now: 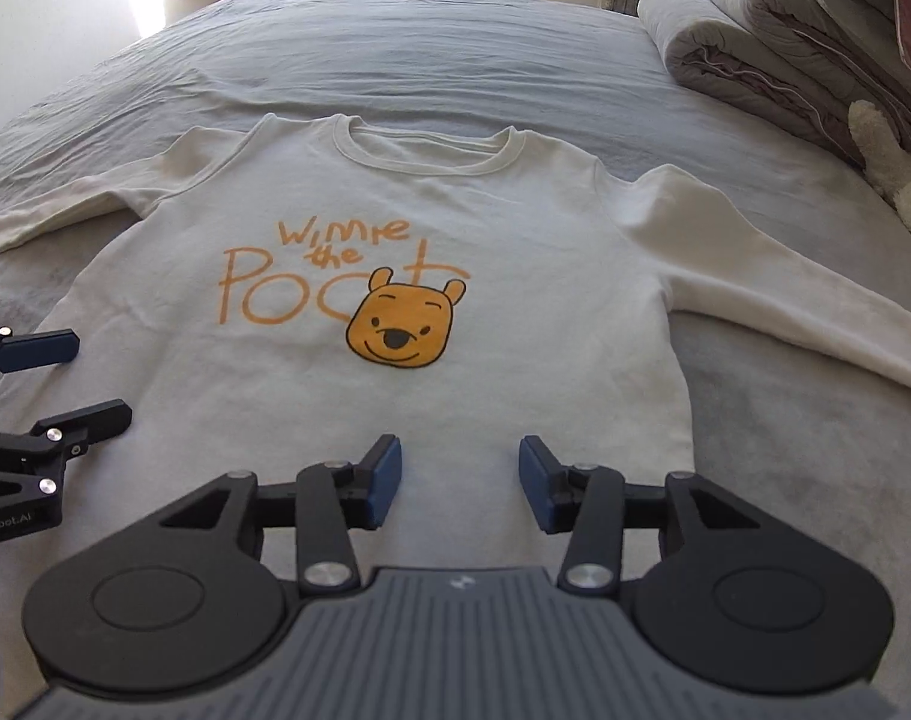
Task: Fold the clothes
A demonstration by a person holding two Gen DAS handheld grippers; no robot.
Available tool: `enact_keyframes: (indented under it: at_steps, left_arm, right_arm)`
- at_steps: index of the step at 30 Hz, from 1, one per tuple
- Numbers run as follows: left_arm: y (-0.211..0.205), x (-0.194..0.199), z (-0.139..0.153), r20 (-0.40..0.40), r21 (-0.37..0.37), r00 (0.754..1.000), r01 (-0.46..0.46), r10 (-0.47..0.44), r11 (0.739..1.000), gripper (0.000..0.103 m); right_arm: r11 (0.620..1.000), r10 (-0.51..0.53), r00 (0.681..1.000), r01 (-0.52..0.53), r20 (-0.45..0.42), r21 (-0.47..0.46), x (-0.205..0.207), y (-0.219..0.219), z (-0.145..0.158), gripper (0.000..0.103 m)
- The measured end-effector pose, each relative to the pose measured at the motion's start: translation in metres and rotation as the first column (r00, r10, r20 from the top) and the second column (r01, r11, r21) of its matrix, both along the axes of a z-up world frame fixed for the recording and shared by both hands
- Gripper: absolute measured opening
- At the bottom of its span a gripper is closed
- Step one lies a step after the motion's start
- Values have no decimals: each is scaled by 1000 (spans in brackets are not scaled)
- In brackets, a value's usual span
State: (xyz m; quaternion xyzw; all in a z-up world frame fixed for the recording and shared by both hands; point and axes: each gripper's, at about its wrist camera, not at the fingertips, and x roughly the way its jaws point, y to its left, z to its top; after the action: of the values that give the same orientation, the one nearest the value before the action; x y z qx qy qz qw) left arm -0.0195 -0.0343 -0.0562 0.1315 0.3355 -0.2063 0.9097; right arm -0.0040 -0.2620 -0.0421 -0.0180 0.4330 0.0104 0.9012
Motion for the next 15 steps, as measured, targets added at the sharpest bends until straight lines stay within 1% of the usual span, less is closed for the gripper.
enact_keyframes:
  at_steps: [3, 4, 6, 8, 10, 11, 13, 15]
  left_arm:
    - [8, -17, 2, -27, -2, 1000, -3, 3, 1000, 60]
    - [10, -24, 2, -32, 3, 999, -1, 2, 1000, 60]
    - [12, -37, 3, -45, 16, 999, 3, -3, 1000, 60]
    - [13, -48, 5, -70, 42, 997, 18, -15, 999, 60]
    - [12, -57, 10, -117, 78, 993, 44, -35, 996, 61]
    - [12, -59, 13, -148, 92, 988, 56, -42, 994, 62]
    - [11, -64, 18, -214, 117, 975, 88, -61, 989, 67]
    - [10, -67, 21, -289, 138, 954, 131, -86, 982, 68]
  right_arm:
    - [999, -41, 999, 41, -5, 16, -19, -3, -1, 52]
    - [998, -57, 998, 57, -5, 26, -25, -4, -2, 53]
    - [995, -90, 996, 90, 0, 53, -35, -8, -4, 58]
    - [992, -106, 994, 106, -3, 67, -43, -10, -4, 59]
    - [991, -114, 993, 114, -14, 76, -50, -11, -3, 59]
    - [991, -105, 994, 106, -27, 77, -53, -11, -1, 61]
    - [993, -78, 995, 83, -61, 84, -58, -13, 0, 66]
    - [994, -41, 993, 52, -112, 93, -62, -16, -1, 75]
